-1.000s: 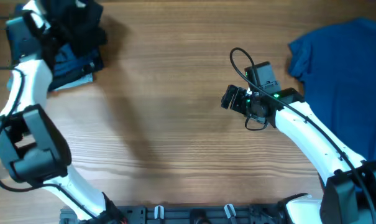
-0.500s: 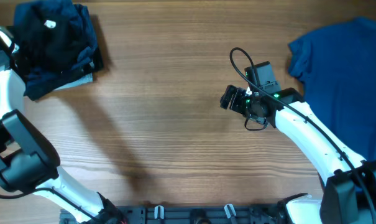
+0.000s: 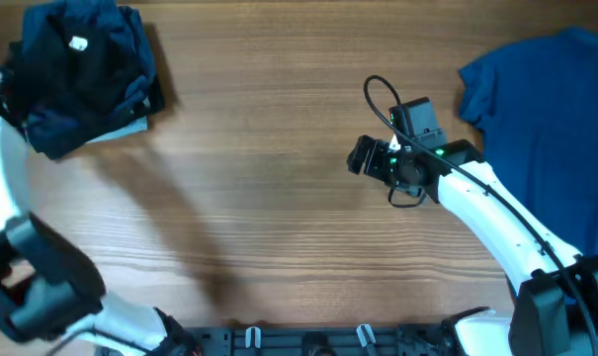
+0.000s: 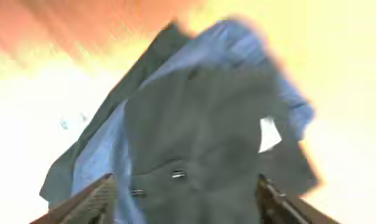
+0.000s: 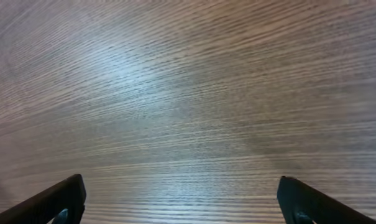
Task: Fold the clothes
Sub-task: 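Place the bundle on the folded stack and press it with the left gripper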
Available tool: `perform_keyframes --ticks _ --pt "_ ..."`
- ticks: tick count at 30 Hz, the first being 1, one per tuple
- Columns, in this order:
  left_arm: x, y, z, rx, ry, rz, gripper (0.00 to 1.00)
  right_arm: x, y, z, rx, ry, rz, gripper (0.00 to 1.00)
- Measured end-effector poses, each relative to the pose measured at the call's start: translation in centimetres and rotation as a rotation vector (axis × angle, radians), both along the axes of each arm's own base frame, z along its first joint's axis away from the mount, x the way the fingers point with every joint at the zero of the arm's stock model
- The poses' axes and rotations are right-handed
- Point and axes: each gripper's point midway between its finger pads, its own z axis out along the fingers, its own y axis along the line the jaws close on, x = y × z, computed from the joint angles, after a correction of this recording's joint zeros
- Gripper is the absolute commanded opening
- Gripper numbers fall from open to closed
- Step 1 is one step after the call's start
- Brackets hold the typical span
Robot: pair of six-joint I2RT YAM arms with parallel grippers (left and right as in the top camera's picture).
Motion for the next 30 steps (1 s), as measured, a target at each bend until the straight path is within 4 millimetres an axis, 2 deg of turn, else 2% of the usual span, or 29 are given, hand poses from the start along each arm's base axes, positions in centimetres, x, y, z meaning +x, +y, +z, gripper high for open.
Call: perform_keyframes --ticks 1,2,3,4,5,6,10,11,12,13,15,18,20,21,24,25,26,27,28,29,30 --pt "-0.1 -0.3 2.9 0.031 -0.058 -0.002 0.10 0.1 0.1 0.1 0.002 -0.007 0.007 0.99" --pt "0.3 -0.6 4.5 0.055 -0.101 -0.011 0.04 0.2 0.1 0.1 0.003 -0.012 0.013 1.00" --pt "1.3 -1.1 5.9 0.085 -0.148 -0.031 0.04 0.2 0.2 0.1 0.005 -0.013 0.016 1.00" --pt "2.5 -2.3 6.2 0.094 -0.172 -0.061 0.04 0.2 0.2 0.1 0.005 -0.013 0.018 1.00" --pt "2.9 -2.6 5.9 0.093 -0.172 -0.070 0.04 0.2 0.3 0.2 0.008 -0.014 0.019 0.99" --pt "4.4 -2.7 5.6 0.107 -0.204 -0.086 0.04 0.2 0.3 0.2 0.008 -0.013 0.019 0.99" --pt "8.8 -1.9 -0.6 0.112 -0.217 -0.105 0.04 0.2 0.3 0.1 0.011 -0.013 0.021 1.00" --pt "9.9 -1.8 -2.5 0.115 -0.222 -0.110 0.04 0.2 0.3 0.1 0.010 -0.011 0.021 1.00" --pt "10.9 -1.9 -5.5 0.107 -0.208 -0.118 0.04 0.1 0.3 0.1 0.010 -0.010 0.021 1.00" --pt "11.4 -2.1 -7.4 0.109 -0.194 -0.130 0.04 0.1 0.3 0.1 0.010 -0.010 0.021 1.00" --pt "12.2 -2.0 -9.7 0.172 -0.175 -0.170 0.04 0.1 0.4 0.1 0.013 -0.006 0.023 0.99" --pt "12.8 -2.6 -9.0 0.251 -0.179 -0.213 0.04 -0.1 0.6 0.1 0.028 -0.001 0.030 0.99" --pt "13.3 -3.9 -7.6 0.272 -0.195 -0.242 0.04 -0.2 0.7 0.1 0.031 0.004 0.032 0.99" --pt "13.5 -4.9 -5.9 0.287 -0.217 -0.262 0.04 -0.2 0.7 0.1 0.031 0.005 0.032 0.99" --pt "13.4 -9.2 4.0 0.346 -0.359 -0.315 0.04 -0.1 0.7 0.1 0.032 0.002 0.032 1.00" --pt "13.1 -10.3 6.1 0.355 -0.385 -0.330 0.04 -0.1 0.7 0.1 0.032 0.002 0.032 0.99" --pt "12.9 -11.0 6.6 0.350 -0.376 -0.342 0.04 -0.1 0.7 0.1 0.032 0.002 0.032 0.99" --pt "12.9 -11.1 5.7 0.340 -0.353 -0.345 0.04 -0.1 0.7 0.1 0.033 0.003 0.032 1.00" --pt "12.9 -10.9 3.8 0.322 -0.307 -0.344 0.04 -0.2 0.8 0.1 0.037 0.004 0.034 0.99" --pt "13.1 -10.5 1.0 0.305 -0.252 -0.338 0.05 -0.2 0.8 0.1 0.039 0.004 0.035 1.00" --pt "13.3 -10.2 -1.5 0.293 -0.206 -0.329 0.16 -0.2 0.8 0.2 0.039 0.004 0.035 0.99"
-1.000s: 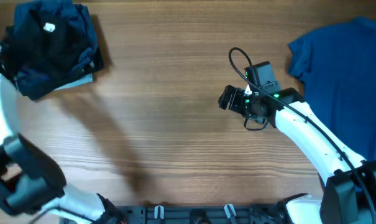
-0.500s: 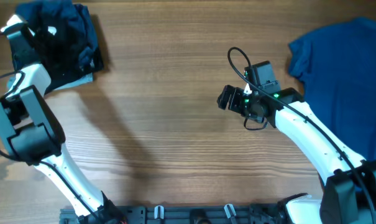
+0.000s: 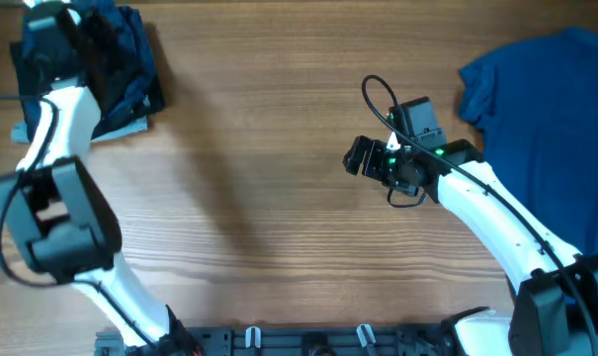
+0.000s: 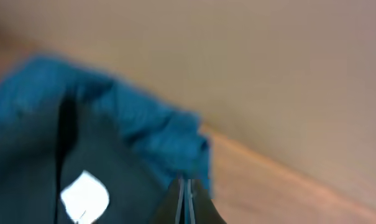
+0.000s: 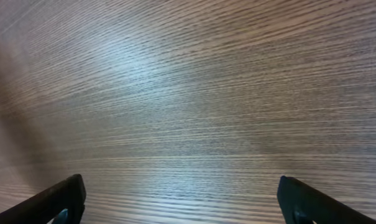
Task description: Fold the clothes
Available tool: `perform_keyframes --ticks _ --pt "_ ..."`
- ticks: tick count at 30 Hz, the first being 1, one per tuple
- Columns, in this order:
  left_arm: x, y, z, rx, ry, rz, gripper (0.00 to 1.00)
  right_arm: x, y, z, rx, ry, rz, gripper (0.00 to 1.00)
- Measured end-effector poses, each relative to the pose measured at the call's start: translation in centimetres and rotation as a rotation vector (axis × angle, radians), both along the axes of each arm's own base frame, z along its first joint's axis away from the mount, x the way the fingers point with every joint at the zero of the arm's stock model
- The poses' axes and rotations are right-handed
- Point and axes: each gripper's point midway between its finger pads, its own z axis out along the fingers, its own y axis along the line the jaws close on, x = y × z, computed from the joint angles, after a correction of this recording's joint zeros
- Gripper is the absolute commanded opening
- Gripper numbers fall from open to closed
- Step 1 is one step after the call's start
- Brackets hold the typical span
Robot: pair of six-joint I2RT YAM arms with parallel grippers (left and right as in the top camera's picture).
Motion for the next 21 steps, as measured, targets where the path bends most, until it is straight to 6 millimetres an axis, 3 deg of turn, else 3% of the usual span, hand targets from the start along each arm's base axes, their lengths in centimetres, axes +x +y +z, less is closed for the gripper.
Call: perform_keyframes --ticks 1,4,7,8,10,11,13,14,15,16,17,18,19,20,21 --pt "0.1 0.4 -3.2 -0.006 0.056 0.017 0.22 0.0 0.0 0.0 0.000 0.000 0.000 0.99" --pt "0.2 1.4 -10.1 -0.014 0.151 0.041 0.25 -0.1 0.0 0.0 0.000 0.001 0.008 1.00" --pt "0.3 1.9 -10.0 -0.008 0.141 0.051 0.38 -0.3 0.0 -0.1 -0.005 0.007 0.023 1.00" --pt "0.3 2.0 -9.9 -0.006 0.139 0.051 0.48 -0.3 0.0 -0.1 -0.005 0.006 0.026 0.99" --pt "0.2 2.1 -8.8 0.004 0.130 0.054 0.80 -0.3 0.0 -0.1 -0.005 0.005 0.026 0.99" --pt "-0.2 2.0 -7.8 0.004 0.128 0.057 1.00 -0.2 0.1 -0.1 -0.004 0.001 0.026 0.99" --pt "-1.7 1.0 -3.4 -0.007 0.128 0.037 1.00 -0.1 0.1 0.0 -0.004 -0.006 0.025 1.00" --pt "-2.9 -0.4 2.0 -0.002 0.070 0.004 1.00 0.1 0.0 0.0 -0.010 -0.011 0.022 1.00" --pt "-3.7 -1.6 5.4 0.004 0.032 -0.019 1.00 0.2 -0.3 0.0 -0.027 -0.016 0.014 0.99" --pt "-6.1 -4.4 11.7 0.016 -0.044 -0.069 1.00 0.2 -0.7 0.0 -0.047 -0.019 0.006 0.99" --pt "-7.5 -6.1 15.3 0.025 -0.100 -0.102 1.00 0.1 -1.0 0.6 -0.061 -0.031 0.006 1.00" --pt "-9.1 -7.1 16.9 0.023 -0.102 -0.118 1.00 0.1 -1.3 1.5 -0.072 -0.051 0.007 1.00" --pt "-11.5 -8.2 17.3 0.005 -0.058 -0.142 1.00 -0.2 -1.9 3.9 -0.084 -0.109 -0.002 1.00" --pt "-14.3 -9.6 19.1 -0.007 -0.058 -0.176 1.00 -0.4 -2.3 5.5 -0.086 -0.152 -0.009 1.00" --pt "-15.7 -10.4 20.4 -0.012 -0.074 -0.201 1.00 -0.9 -2.7 7.1 -0.090 -0.189 -0.018 0.99"
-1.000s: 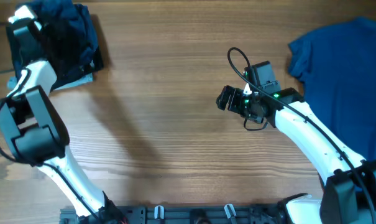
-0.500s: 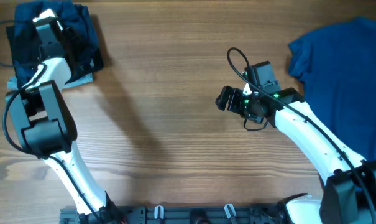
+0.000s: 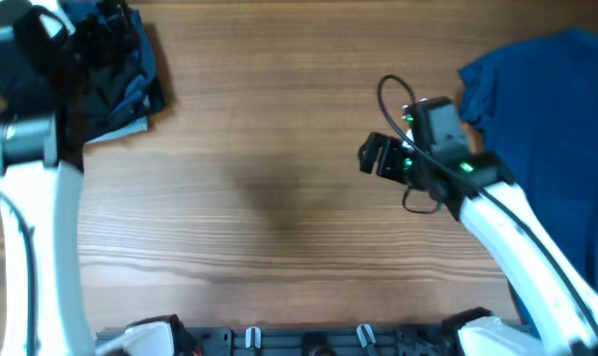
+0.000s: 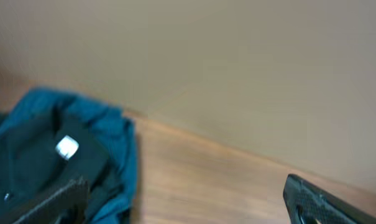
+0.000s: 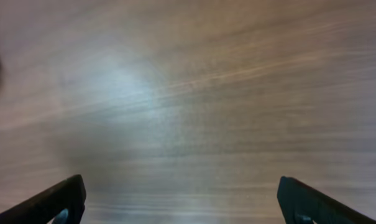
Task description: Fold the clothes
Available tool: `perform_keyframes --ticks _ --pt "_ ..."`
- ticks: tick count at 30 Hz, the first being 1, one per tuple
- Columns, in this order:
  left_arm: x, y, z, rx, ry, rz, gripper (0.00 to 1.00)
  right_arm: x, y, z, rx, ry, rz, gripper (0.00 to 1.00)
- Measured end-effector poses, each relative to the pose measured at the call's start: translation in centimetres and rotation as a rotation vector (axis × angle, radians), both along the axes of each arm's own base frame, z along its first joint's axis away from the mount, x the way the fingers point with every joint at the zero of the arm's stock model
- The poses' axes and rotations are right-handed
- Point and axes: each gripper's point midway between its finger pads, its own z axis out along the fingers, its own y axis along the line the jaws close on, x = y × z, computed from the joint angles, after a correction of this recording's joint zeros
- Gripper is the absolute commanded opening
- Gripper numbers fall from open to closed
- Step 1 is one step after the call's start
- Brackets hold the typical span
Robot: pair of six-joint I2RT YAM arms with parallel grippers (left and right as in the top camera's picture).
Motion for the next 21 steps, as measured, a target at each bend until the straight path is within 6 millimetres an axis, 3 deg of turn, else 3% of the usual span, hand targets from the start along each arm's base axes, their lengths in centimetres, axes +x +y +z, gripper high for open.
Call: perform_keyframes --ticks 3,6,10,12,14,16,18,21 --pt "-5.5 -3.1 -0.4 -0.062 0.104 -0.122 1.00 -2.3 -1.6 3.3 -0.019 -0.067 -0.027 1.00" --pt "-6.9 -5.9 -1.6 -0.055 0.158 -0.265 1.00 -4.3 -3.4 5.0 -0.051 -0.100 -0.075 1.00" --pt "-8.6 -11.5 -6.1 -0.023 0.247 -0.468 1.00 -8.6 -6.1 7.2 -0.072 -0.145 -0.157 0.99" --pt "-10.8 -12.8 -7.1 0.011 0.233 -0.480 1.00 -10.4 -7.1 8.6 -0.056 -0.205 -0.182 0.99" --pt "-13.7 -13.5 -6.3 0.039 0.125 -0.494 1.00 -11.7 -7.7 9.8 -0.023 -0.279 -0.205 1.00" --pt "-16.5 -13.5 -6.0 0.040 0.019 -0.492 1.00 -12.7 -8.1 8.9 0.001 -0.295 -0.231 1.00" --pt "-18.5 -13.1 -6.4 0.039 -0.038 -0.483 1.00 -13.1 -8.4 6.8 0.004 -0.289 -0.253 1.00" --pt "-19.4 -12.8 -8.2 0.031 -0.035 -0.472 1.00 -12.1 -8.6 4.9 0.000 -0.318 -0.283 1.00"
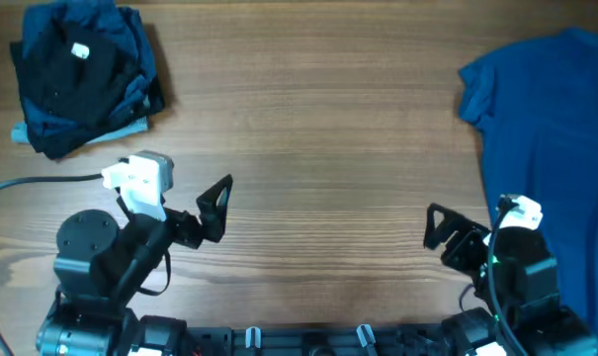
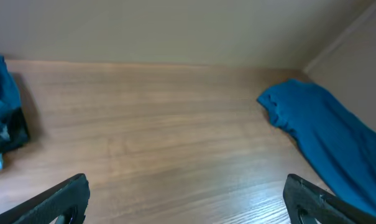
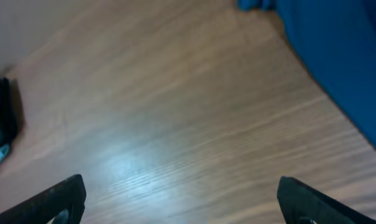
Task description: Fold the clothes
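A folded pile of dark and blue clothes [image 1: 81,79] lies at the table's far left corner. A blue T-shirt [image 1: 546,129] is spread unfolded along the right side. My left gripper [image 1: 208,213] sits low near the front left, open and empty, far from the pile. My right gripper [image 1: 447,237] is near the front right, open and empty, just left of the T-shirt. In the left wrist view the T-shirt [image 2: 318,137] is far right and the pile [image 2: 1,118] at the left edge. The right wrist view shows the T-shirt [image 3: 343,68] at upper right.
Bare wooden tabletop [image 1: 308,138] stretches between the pile and the T-shirt. A black cable [image 1: 32,183] runs from the left edge to the left arm. The arm bases [image 1: 308,336] stand along the front edge. A beige wall [image 2: 175,25] rises behind the table.
Both arms have drawn back to the front edge. The left gripper was open up at the pile, the right one over the table's right middle. Pile and T-shirt lie unchanged.
The left gripper was open over the dark pile, then had its fingers together at the pile's blue edge, then was open again beside it. The right gripper stayed open over bare wood. Now both sit pulled back at the front, empty.
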Available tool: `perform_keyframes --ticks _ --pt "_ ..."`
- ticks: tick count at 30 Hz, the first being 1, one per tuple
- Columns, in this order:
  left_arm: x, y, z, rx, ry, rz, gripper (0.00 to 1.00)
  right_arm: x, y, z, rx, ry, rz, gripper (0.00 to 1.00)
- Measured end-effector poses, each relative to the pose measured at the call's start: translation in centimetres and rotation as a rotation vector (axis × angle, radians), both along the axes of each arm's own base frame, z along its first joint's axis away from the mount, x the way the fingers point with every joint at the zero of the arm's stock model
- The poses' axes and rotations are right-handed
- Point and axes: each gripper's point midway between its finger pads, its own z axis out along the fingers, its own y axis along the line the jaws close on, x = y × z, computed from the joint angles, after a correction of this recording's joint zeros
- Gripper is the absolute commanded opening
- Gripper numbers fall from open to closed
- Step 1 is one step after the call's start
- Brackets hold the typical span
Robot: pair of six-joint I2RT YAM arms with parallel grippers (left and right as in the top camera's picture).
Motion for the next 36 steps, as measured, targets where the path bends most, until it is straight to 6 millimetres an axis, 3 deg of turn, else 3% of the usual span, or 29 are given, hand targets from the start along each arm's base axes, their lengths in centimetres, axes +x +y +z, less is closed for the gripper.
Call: perform_keyframes --ticks 4,16,22,27,29,33,36 --pt "0.8 -0.1 -1.4 0.009 0.052 0.004 1.00 2.6 -0.6 3.0 0.007 -0.172 -0.071 1.00" --pt "2.8 -0.4 -5.0 0.033 0.195 0.004 1.00 2.7 -1.1 2.9 -0.012 -0.167 -0.093 1.00" --pt "2.4 -0.3 -7.3 0.050 0.300 0.004 1.00 2.7 -1.1 2.9 -0.014 -0.167 -0.095 1.00" --pt "2.7 -0.4 -8.0 0.055 0.329 0.004 1.00 2.5 -1.2 2.5 -0.021 -0.149 -0.095 1.00" --pt "2.8 -0.4 -8.2 0.056 0.336 0.004 1.00 2.4 -1.9 2.4 -0.026 -0.142 -0.126 1.00" --pt "2.8 -0.4 -8.5 0.058 0.350 0.004 1.00 1.6 -5.5 3.1 -0.017 -0.194 -0.292 1.00" --pt "2.8 -0.4 -8.6 0.059 0.353 0.004 1.00 1.4 -7.4 1.9 -0.014 -0.265 -0.377 0.99"
